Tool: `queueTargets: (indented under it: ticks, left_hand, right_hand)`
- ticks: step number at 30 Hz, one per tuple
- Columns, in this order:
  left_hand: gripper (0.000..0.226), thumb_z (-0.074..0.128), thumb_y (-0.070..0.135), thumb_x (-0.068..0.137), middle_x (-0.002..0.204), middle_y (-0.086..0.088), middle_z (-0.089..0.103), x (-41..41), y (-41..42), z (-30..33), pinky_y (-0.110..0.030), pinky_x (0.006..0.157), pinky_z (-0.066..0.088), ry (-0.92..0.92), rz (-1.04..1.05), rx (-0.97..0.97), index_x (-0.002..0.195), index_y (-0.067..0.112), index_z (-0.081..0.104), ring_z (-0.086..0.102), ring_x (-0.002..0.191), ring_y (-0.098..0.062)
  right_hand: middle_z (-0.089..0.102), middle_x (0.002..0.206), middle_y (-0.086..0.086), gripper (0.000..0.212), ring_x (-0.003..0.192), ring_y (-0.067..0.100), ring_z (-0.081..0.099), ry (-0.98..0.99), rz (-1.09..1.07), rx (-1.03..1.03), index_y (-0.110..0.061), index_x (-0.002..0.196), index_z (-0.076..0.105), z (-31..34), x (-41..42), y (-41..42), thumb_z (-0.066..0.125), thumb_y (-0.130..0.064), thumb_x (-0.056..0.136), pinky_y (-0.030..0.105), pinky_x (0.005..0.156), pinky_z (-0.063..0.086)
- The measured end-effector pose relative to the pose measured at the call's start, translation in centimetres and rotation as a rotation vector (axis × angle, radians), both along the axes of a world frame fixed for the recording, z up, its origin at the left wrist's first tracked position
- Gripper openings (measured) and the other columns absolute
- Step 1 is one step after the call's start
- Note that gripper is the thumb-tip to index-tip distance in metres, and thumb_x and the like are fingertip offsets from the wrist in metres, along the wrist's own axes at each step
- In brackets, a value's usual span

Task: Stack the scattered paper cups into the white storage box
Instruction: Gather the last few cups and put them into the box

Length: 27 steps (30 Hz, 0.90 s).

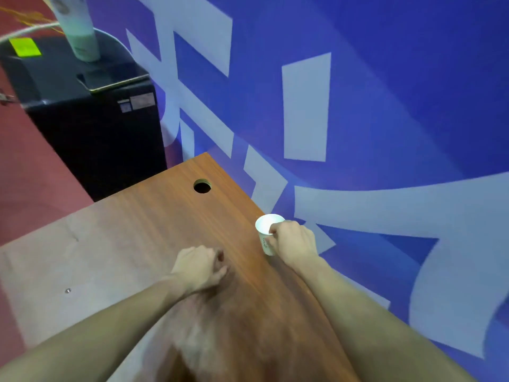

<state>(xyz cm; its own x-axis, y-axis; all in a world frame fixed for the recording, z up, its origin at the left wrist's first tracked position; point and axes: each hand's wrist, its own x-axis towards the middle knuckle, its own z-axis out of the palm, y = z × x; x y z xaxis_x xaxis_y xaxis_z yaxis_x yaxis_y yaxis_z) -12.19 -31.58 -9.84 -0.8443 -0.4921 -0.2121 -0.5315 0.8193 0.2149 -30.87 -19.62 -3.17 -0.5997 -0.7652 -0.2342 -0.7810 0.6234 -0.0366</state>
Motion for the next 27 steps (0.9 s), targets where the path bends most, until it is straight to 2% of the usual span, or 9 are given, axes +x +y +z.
queueTargets:
  ticks: [4,8,15,22,27]
  left_hand:
    - [0.039,0.047,0.058,0.088,0.096,0.002,0.071,1.1,2.1,3.2,-0.029,0.076,0.046,0.031,-0.039,-0.026,0.111,0.03,0.062,0.066,0.097,-0.023]
    - [0.041,0.047,0.06,0.088,0.104,0.001,0.07,2.4,4.8,5.9,-0.03,0.081,0.045,0.046,-0.1,-0.057,0.113,0.03,0.061,0.064,0.102,-0.024]
    - [0.044,0.048,0.061,0.087,0.108,0.001,0.069,4.1,10.4,10.1,-0.031,0.084,0.046,0.053,-0.262,-0.149,0.116,0.031,0.06,0.063,0.105,-0.024]
    - [0.044,0.048,0.062,0.088,0.111,0.0,0.069,3.6,19.0,13.1,-0.031,0.087,0.046,0.073,-0.416,-0.226,0.117,0.031,0.06,0.064,0.106,-0.025]
    - [0.044,0.047,0.06,0.087,0.105,0.002,0.07,2.9,26.6,13.9,-0.03,0.084,0.046,0.091,-0.538,-0.236,0.117,0.029,0.06,0.064,0.103,-0.024]
  right_hand:
    - [0.067,0.108,0.004,0.029,0.098,0.028,0.063,0.04,-0.056,-0.021,-0.026,0.112,0.069,2.9,2.8,4.7,0.055,-0.044,0.094,0.033,0.073,0.047]
    - [0.068,0.105,0.003,0.027,0.094,0.029,0.063,0.072,-0.094,-0.035,-0.027,0.108,0.07,5.0,6.3,9.7,0.054,-0.043,0.094,0.031,0.067,0.041]
    - [0.069,0.102,0.002,0.028,0.094,0.027,0.063,0.096,-0.199,-0.107,-0.027,0.108,0.069,7.7,11.9,18.6,0.052,-0.044,0.095,0.031,0.067,0.042]
    - [0.069,0.101,0.001,0.03,0.092,0.026,0.063,0.152,-0.332,-0.163,-0.027,0.108,0.069,9.1,15.2,29.6,0.051,-0.047,0.094,0.032,0.069,0.042]
    - [0.069,0.098,0.002,0.031,0.093,0.026,0.064,0.146,-0.425,-0.17,-0.027,0.104,0.07,8.9,17.3,38.1,0.051,-0.048,0.093,0.033,0.072,0.044]
